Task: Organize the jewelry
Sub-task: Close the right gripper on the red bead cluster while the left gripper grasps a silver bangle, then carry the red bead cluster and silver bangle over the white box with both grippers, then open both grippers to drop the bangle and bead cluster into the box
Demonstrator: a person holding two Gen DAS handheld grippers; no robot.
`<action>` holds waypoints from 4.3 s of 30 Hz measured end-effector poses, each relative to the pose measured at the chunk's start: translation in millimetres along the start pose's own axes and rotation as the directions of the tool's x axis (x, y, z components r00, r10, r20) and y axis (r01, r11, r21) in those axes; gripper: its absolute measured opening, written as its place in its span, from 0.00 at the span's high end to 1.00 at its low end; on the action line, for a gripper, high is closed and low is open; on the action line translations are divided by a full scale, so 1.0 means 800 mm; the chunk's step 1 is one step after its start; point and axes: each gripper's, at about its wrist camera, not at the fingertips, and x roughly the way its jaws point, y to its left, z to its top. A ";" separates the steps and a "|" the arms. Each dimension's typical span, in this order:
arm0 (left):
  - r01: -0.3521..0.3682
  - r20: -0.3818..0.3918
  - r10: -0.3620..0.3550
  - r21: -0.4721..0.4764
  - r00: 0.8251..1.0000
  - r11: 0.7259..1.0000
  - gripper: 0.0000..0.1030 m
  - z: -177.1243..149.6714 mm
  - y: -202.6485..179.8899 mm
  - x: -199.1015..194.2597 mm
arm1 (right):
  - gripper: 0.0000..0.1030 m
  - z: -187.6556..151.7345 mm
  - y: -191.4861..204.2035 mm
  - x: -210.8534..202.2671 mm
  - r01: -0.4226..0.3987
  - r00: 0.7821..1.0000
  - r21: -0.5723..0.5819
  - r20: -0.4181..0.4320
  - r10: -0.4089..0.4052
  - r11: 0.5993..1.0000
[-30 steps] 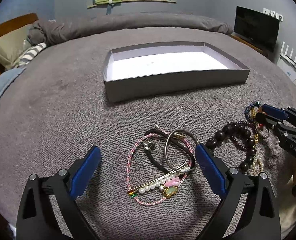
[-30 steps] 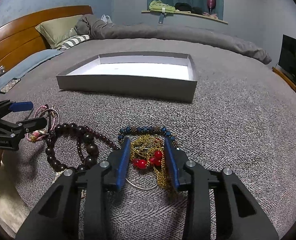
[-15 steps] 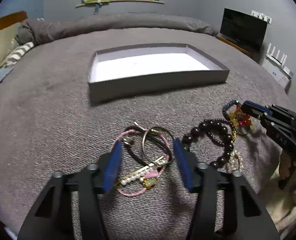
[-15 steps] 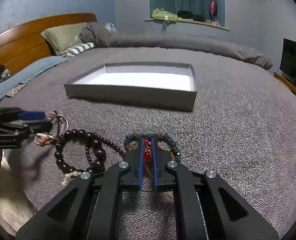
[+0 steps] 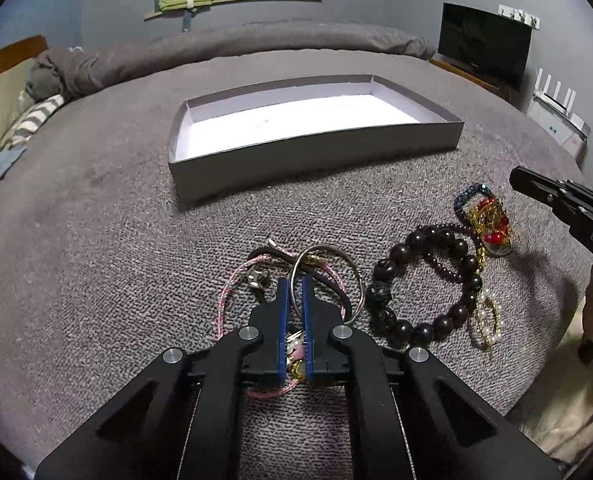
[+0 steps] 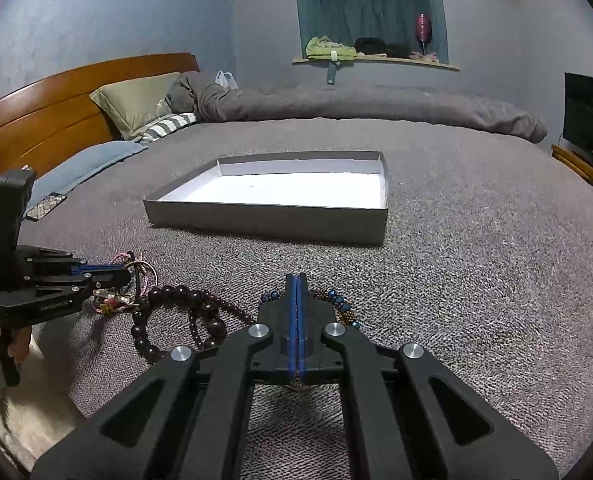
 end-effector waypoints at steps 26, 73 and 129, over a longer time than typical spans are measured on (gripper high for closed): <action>0.001 0.111 -0.004 0.025 0.994 1.000 0.97 0.010 -0.005 -0.036 | 0.92 -0.016 0.022 0.009 0.004 0.997 -0.077 -0.070 -0.009 0.997; -0.034 -0.018 0.032 -0.108 0.999 0.994 0.97 0.211 0.092 0.151 | 0.92 0.164 -0.073 0.221 0.068 0.988 0.113 -0.148 -0.051 0.991; -0.077 -0.044 0.072 -0.116 0.996 0.990 0.16 0.184 0.088 0.128 | 0.29 0.165 -0.080 0.188 0.058 0.997 0.180 -0.069 -0.046 0.982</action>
